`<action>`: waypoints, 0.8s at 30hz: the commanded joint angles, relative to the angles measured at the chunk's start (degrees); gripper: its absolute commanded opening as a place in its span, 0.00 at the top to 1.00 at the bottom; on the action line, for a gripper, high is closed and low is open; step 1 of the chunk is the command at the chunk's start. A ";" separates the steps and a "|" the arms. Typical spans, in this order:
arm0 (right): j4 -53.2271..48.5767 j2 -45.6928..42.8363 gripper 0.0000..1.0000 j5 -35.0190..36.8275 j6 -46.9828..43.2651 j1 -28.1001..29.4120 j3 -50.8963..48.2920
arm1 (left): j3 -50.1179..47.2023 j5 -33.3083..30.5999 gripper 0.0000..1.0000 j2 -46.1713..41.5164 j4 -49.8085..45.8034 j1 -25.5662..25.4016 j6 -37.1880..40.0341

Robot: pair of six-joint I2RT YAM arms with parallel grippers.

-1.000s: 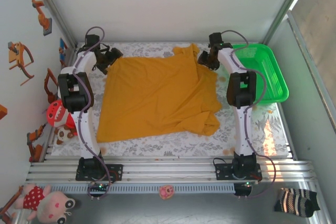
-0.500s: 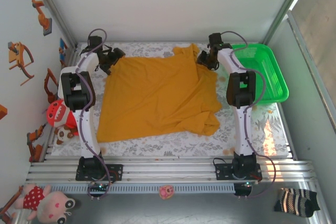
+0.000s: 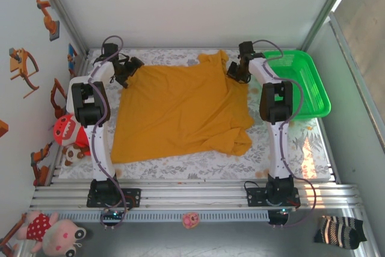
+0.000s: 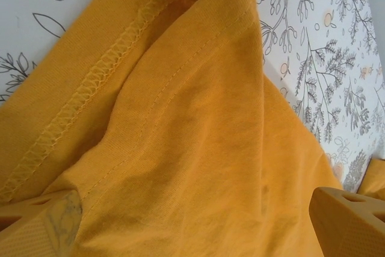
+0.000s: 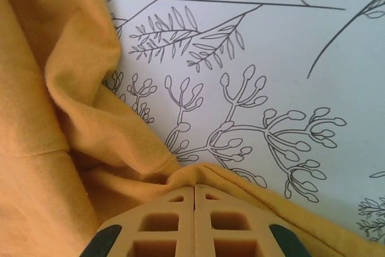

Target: Fold the inside-out t-shirt

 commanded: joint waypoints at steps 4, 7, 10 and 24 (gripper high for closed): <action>0.60 -1.86 1.00 3.03 3.34 -4.85 -1.24 | 2.41 -1.25 0.03 3.20 -1.69 0.72 -2.12; 0.84 -3.16 1.00 4.81 3.54 -5.70 -1.73 | 3.38 -1.73 0.03 3.92 -2.58 1.07 -1.79; 1.20 -3.82 1.00 5.97 3.84 -6.05 -2.56 | 3.76 -1.90 0.03 4.25 -2.89 1.35 -1.66; 15.39 -9.47 0.62 -11.93 2.75 -5.27 -7.58 | 11.69 3.09 0.03 4.86 -2.38 2.11 -0.05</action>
